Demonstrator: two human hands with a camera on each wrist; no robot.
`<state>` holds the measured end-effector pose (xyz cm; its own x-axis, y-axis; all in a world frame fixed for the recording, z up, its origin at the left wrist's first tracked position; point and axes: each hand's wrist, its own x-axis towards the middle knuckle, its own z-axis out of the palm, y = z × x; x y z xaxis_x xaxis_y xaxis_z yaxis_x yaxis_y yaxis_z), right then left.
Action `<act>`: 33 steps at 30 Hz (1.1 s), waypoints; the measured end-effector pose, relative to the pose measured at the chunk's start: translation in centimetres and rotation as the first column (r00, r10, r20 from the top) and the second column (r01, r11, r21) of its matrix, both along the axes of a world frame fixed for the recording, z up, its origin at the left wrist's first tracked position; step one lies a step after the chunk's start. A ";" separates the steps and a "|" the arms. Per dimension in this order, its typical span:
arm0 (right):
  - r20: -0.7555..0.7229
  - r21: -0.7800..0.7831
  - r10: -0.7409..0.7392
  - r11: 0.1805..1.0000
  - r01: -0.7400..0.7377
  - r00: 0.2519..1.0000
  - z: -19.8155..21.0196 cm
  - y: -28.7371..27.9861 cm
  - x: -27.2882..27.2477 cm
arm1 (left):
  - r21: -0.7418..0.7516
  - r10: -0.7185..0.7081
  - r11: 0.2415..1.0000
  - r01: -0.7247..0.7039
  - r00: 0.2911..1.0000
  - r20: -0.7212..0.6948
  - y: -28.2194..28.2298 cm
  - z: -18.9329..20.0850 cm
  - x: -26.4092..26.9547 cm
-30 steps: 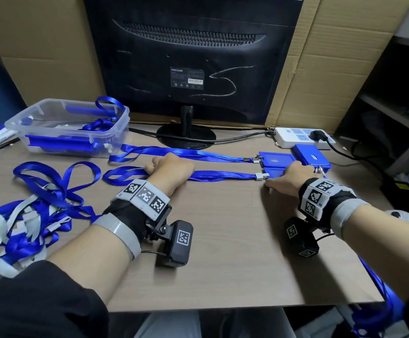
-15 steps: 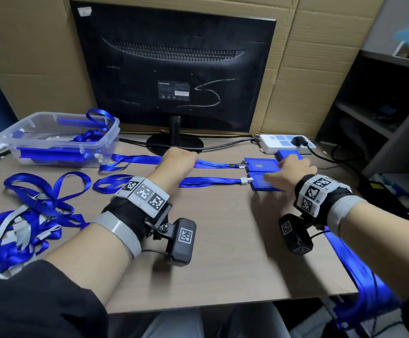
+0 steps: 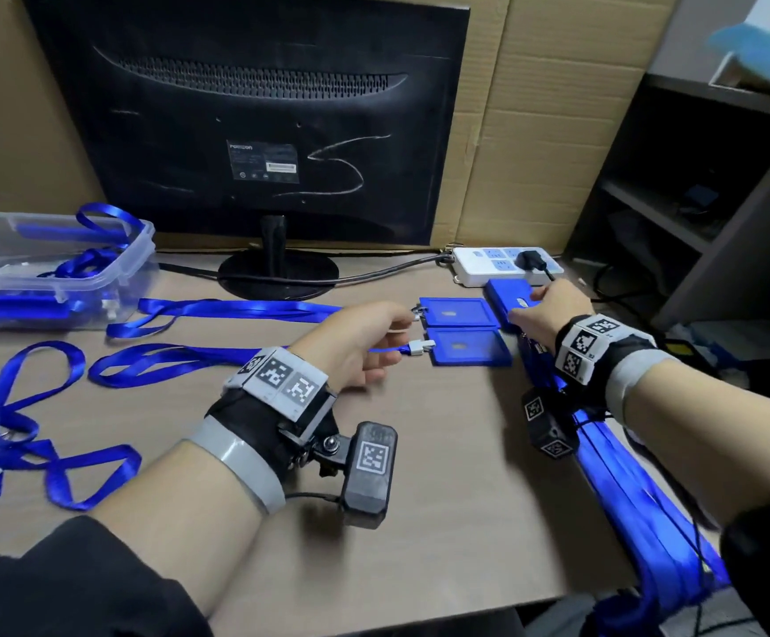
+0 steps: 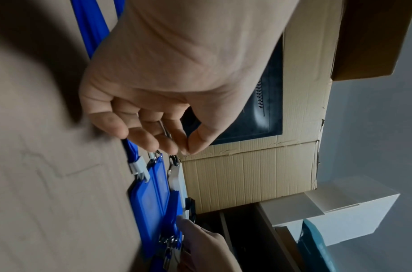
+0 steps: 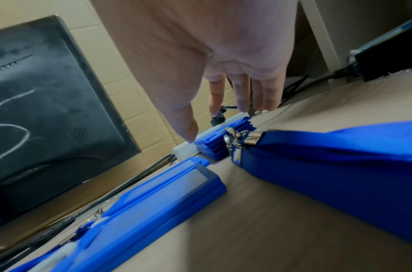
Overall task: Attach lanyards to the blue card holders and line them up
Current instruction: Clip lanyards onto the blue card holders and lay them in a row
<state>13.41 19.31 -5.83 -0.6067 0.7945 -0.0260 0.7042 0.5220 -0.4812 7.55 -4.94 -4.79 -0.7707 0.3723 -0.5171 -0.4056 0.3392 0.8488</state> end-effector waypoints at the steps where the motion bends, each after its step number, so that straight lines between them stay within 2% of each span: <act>1: 0.009 -0.005 -0.002 1.000 0.002 1.000 -0.2 0.2 -0.3 | -0.009 -0.004 1.000 0.004 1.000 0.009 0.2 -0.2 -0.2; 8: 0.021 -0.019 -0.036 0.999 0.037 0.999 -1.0 1.0 -1.0 | -0.030 -0.026 0.999 0.027 0.999 0.029 0.9 -1.0 -0.8; 14: -0.027 -0.034 -0.112 0.993 0.111 0.993 -2.6 2.6 -1.7 | -0.008 -0.070 0.997 0.071 0.997 0.043 0.6 -0.8 -0.1; 18: -0.156 -0.101 -0.151 0.985 0.137 0.976 -2.5 3.1 -0.8 | 0.033 -0.083 0.996 0.082 0.996 0.042 0.2 -0.1 0.5; 24: -0.401 -0.183 -0.060 0.983 -0.016 0.914 3.6 -1.8 3.9 | 0.135 -0.053 0.989 0.054 0.999 -0.014 -0.1 2.3 2.6; 26: -0.482 -0.243 -0.018 0.963 -0.114 0.876 4.9 -2.9 5.2 | 0.171 -0.027 0.984 0.039 0.997 -0.069 -0.2 3.1 3.5; 29: -0.511 -0.341 0.070 0.898 -0.277 0.857 6.8 -4.9 7.2 | 0.228 0.010 0.972 0.050 0.967 -0.254 -0.6 3.9 4.7; 31: -0.509 -0.412 0.138 0.827 -0.382 0.849 7.9 -6.8 8.5 | 0.206 0.009 0.975 0.084 0.911 -0.412 -1.2 4.4 5.6; 33: -0.512 -0.439 0.212 0.768 -0.466 0.832 8.8 -8.7 9.5 | 0.121 -0.045 0.983 0.135 0.829 -0.557 -2.0 5.0 6.7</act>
